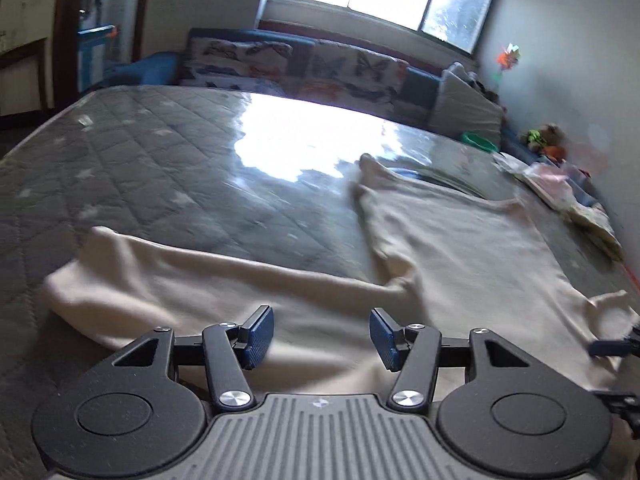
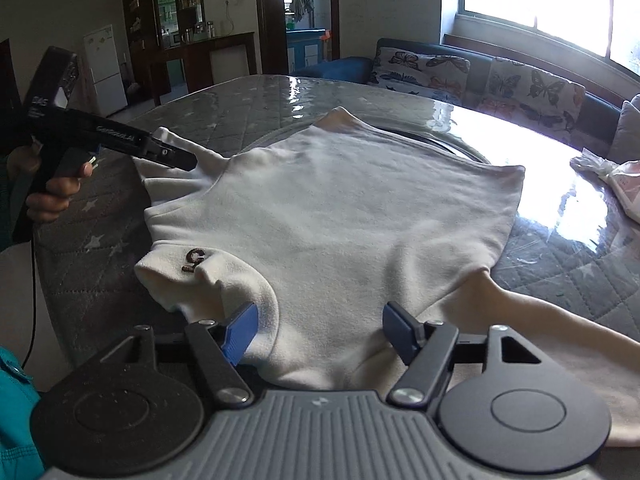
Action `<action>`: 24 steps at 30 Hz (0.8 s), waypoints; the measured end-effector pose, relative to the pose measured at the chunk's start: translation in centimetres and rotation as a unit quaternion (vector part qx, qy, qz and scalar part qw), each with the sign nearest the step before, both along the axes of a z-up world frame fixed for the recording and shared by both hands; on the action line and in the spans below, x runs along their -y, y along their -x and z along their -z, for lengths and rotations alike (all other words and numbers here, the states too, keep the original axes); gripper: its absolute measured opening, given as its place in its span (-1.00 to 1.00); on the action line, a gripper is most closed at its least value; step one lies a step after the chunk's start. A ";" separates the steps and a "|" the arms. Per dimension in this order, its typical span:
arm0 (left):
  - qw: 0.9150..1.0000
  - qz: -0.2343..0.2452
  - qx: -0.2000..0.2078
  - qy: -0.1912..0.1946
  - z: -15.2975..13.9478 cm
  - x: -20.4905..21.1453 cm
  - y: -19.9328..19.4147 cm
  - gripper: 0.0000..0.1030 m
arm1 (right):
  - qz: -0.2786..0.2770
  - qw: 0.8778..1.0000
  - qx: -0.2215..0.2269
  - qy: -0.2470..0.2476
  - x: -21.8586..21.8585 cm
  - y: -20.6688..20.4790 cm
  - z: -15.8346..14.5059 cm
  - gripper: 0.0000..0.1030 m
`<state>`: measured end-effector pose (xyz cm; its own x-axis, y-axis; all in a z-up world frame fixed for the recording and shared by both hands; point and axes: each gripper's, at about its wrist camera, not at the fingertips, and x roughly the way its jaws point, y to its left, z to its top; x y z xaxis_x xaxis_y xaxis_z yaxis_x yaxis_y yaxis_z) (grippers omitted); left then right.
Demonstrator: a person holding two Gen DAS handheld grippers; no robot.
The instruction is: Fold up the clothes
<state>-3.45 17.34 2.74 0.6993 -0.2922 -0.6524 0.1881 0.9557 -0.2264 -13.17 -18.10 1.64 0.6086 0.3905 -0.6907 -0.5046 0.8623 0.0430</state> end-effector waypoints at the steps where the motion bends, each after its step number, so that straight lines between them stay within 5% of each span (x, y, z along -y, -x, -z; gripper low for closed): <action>1: 1.000 -0.009 0.000 -0.005 0.0 -0.7 -0.4 0.11 | 0.001 1.000 -0.001 -0.001 0.1 0.0 0.0 0.40; 9: 0.996 -0.070 0.015 -0.051 0.0 -4.1 -3.6 0.18 | -0.002 1.000 -0.004 0.000 -0.2 0.1 0.0 0.52; 11: 0.996 -0.083 0.017 -0.034 -0.1 -5.3 -3.6 0.18 | -0.002 1.000 -0.003 0.002 -0.3 0.2 0.1 0.54; 16: 0.987 -0.152 0.023 -0.046 0.0 -7.5 -3.0 0.20 | -0.002 1.000 -0.003 0.000 -0.2 0.3 0.2 0.58; 20: 0.978 -0.190 0.008 -0.091 0.4 -8.0 -4.0 0.28 | -0.005 1.000 -0.002 0.006 -0.6 0.3 0.2 0.61; 24: 0.970 -0.232 0.006 -0.077 0.0 -8.9 -3.9 0.30 | 0.000 1.000 -0.001 0.006 -0.6 0.4 0.2 0.61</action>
